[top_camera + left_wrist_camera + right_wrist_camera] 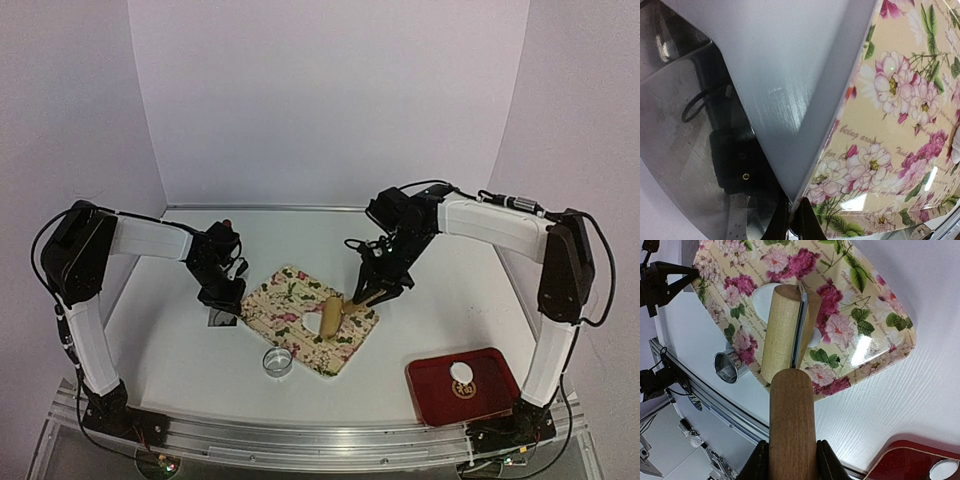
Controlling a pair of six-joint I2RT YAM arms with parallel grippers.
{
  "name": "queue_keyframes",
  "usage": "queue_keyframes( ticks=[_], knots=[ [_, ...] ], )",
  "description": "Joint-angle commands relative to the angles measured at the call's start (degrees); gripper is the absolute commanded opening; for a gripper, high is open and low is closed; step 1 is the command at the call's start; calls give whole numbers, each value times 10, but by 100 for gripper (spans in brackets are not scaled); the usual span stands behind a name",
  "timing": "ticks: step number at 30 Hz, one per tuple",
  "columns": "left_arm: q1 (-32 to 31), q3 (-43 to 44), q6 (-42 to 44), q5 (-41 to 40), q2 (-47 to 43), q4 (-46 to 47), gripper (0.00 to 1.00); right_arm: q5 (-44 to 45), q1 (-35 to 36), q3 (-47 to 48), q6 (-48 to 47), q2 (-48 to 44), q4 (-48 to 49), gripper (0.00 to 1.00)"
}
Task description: Roll out the dumpling wrappers from the dough
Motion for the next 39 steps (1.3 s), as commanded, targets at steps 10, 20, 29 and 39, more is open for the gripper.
queue_keyframes(
  ticks=[10, 20, 29, 39],
  knots=[
    [-4, 22, 16, -34, 6, -33, 0, 61, -40, -21, -3, 82, 9, 0],
    [-3, 32, 40, -39, 17, -44, 0, 103, -76, -75, 15, 103, -6, 0],
    [-4, 17, 47, -16, 21, -32, 0, 67, -75, -70, 36, 210, 64, 0],
    [11, 5, 39, -19, 24, -24, 0, 97, -107, -113, 49, 173, 68, 0]
  ],
)
